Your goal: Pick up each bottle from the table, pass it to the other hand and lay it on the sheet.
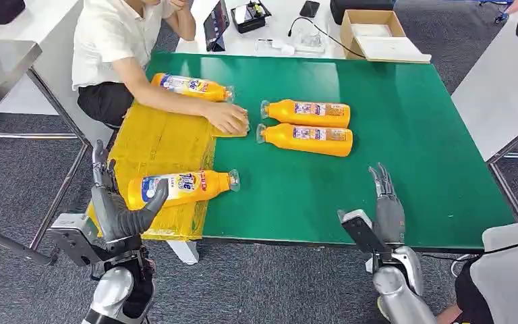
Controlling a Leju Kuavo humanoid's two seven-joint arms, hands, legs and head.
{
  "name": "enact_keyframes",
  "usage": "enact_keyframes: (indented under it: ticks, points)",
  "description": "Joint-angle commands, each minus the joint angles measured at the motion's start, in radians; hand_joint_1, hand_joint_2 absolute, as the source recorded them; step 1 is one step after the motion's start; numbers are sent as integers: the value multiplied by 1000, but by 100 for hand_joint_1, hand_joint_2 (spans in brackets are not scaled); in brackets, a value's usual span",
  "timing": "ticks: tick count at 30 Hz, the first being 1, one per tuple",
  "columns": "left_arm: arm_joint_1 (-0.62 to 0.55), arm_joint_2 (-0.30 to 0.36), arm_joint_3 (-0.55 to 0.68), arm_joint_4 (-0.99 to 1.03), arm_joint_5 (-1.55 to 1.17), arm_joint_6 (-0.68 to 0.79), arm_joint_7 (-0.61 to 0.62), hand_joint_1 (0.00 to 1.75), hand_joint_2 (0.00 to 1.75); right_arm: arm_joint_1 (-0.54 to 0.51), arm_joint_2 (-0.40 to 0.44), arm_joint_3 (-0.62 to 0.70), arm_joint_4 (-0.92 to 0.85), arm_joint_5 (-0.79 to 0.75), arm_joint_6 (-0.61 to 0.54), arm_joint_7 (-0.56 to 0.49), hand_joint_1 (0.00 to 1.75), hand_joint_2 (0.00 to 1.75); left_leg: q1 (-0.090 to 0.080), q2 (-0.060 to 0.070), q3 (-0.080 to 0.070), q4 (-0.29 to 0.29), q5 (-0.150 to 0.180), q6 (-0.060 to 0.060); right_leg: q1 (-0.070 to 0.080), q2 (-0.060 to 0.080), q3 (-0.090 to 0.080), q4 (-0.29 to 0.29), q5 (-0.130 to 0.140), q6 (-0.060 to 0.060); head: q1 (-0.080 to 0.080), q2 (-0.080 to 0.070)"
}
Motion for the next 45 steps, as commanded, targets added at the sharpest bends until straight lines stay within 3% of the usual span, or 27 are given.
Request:
enact_keyframes:
  ticks: [1,10,16,23,28,32,45]
  points:
    - [14,37,-79,-1,-31,1,10,0,175,-205,-30,79,305,167,-59,66,0,175,0,5,4,-1,-1,-1,0,5,2,0,0,-2,0,0]
    - [-21,23,-116,47,-50,-17,14,0,175,-308,-26,120,422,232,-43,94,0,175,0,1,2,0,0,-1,0,1,1,0,0,-1,0,0]
    - [-24,21,-118,53,-50,-18,15,0,175,-314,-24,124,429,235,-40,97,0,175,0,0,3,0,0,-1,0,0,2,0,0,-1,0,0]
    - [-29,20,-126,55,-56,-24,20,0,175,-412,-27,177,584,288,116,212,0,175,-1,3,3,1,-1,-1,0,3,2,1,0,-2,0,0]
    - [-50,16,-145,86,-61,-39,30,0,175,-431,-1,189,654,301,157,255,0,175,0,0,2,0,0,0,0,0,1,0,0,-1,0,0]
    - [-78,17,-165,114,-35,-80,49,0,175,-472,12,184,715,290,284,310,0,175,0,1,3,0,0,-1,0,1,2,0,0,-2,0,0]
    - [-89,20,-188,129,-23,-106,62,0,175,-495,5,225,737,336,349,377,3,175,0,0,5,-1,0,-1,0,0,4,-1,0,-1,0,0]
